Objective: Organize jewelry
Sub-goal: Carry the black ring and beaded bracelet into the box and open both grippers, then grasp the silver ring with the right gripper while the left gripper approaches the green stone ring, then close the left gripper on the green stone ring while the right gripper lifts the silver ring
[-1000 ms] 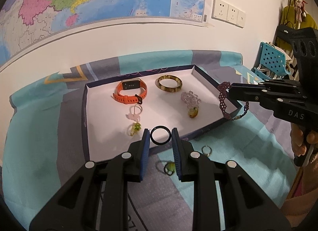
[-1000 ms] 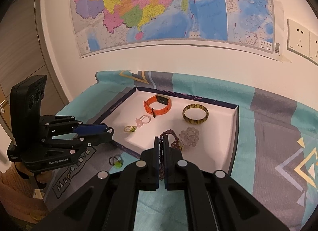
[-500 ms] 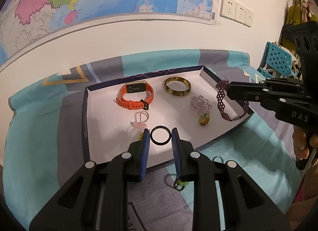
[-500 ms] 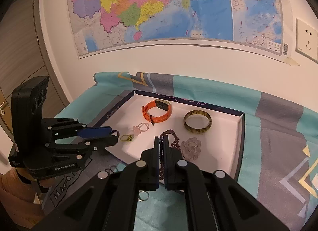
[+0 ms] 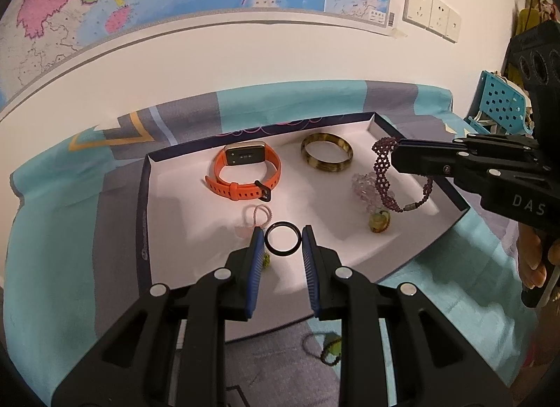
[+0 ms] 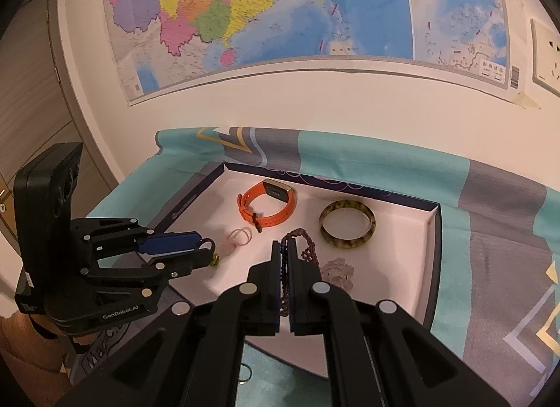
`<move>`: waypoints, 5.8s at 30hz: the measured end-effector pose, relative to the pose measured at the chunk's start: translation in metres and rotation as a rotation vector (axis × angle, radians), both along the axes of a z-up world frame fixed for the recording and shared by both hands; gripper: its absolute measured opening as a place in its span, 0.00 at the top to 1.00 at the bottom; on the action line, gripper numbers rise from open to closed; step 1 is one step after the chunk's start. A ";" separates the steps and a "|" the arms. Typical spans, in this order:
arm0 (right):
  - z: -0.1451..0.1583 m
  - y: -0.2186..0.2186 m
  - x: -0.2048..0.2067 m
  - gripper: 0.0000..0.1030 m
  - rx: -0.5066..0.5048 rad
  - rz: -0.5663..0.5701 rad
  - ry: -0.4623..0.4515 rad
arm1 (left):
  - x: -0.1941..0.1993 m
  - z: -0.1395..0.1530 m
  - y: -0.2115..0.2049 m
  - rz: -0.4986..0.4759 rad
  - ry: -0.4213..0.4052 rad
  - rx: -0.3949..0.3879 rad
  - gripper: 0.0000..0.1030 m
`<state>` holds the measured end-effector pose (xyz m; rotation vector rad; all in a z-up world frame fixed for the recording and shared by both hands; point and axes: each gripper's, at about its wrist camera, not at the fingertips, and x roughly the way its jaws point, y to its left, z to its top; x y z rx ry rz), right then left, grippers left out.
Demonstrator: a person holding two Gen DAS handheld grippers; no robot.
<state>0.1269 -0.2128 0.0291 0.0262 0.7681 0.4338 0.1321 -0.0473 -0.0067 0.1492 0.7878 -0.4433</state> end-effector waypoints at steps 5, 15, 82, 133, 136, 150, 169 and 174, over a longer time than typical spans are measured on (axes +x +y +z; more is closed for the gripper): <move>-0.003 0.000 0.007 0.98 0.006 -0.004 0.008 | 0.009 -0.001 -0.001 0.013 0.007 0.004 0.78; -0.013 -0.002 0.021 0.98 0.031 -0.016 0.043 | 0.020 -0.008 -0.008 0.031 0.022 0.026 0.78; -0.061 0.033 -0.076 0.77 -0.152 0.030 0.123 | -0.082 -0.030 0.018 -0.016 0.039 0.001 0.42; -0.050 0.023 -0.079 0.85 -0.100 0.029 0.104 | -0.074 -0.037 -0.001 -0.075 0.091 0.014 0.86; -0.048 0.021 -0.080 0.85 -0.094 0.026 0.100 | -0.075 -0.037 0.001 -0.074 0.091 0.013 0.86; -0.034 0.012 -0.082 0.85 -0.080 0.012 0.059 | -0.085 -0.014 0.005 -0.077 0.041 -0.012 0.86; -0.019 0.011 -0.072 0.85 -0.088 0.007 0.016 | -0.073 0.003 0.005 -0.057 -0.005 -0.038 0.86; -0.015 0.010 -0.068 0.85 -0.093 0.001 0.005 | -0.068 0.006 0.004 -0.051 -0.010 -0.042 0.86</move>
